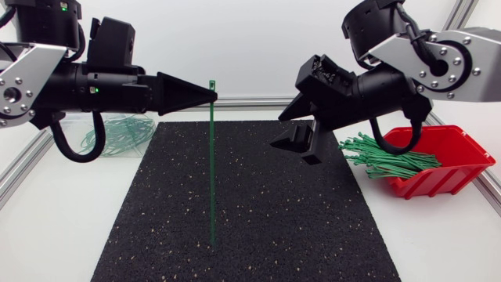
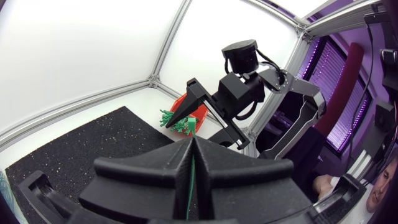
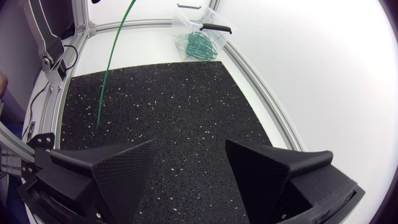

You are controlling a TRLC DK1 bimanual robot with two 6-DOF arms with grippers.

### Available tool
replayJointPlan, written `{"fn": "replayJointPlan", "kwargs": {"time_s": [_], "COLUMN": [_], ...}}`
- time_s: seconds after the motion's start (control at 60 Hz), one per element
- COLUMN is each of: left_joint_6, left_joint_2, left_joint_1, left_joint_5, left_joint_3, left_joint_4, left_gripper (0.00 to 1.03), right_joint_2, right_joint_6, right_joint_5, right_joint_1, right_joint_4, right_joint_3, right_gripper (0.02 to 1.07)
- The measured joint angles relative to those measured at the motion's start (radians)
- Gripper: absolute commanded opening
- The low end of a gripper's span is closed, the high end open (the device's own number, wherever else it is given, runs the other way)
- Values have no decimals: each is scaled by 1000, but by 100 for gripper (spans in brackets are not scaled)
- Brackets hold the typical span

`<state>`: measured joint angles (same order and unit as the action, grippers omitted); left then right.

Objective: Take a green cable tie from the red box, thread the tail through the head to close it, then place it in the transparent bin on the left.

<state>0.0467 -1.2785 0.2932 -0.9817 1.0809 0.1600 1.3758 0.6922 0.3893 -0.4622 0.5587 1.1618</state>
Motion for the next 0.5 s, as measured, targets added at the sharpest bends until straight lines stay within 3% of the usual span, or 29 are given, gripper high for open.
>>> {"fn": "replayJointPlan", "kwargs": {"time_s": [0.2, 0.5], "left_joint_6": [0, 0], "left_joint_2": [-27, -128], "left_joint_1": [16, -15], "left_joint_5": [22, 22], "left_joint_3": [74, 102], "left_joint_4": [54, 74], "left_gripper": [4, 4], "right_joint_2": [-10, -21], "right_joint_6": [39, 50], "right_joint_5": [-105, -340], "right_joint_1": [-49, -174], "right_joint_4": [133, 111], "right_joint_3": [7, -3], "right_gripper": [98, 102]}}
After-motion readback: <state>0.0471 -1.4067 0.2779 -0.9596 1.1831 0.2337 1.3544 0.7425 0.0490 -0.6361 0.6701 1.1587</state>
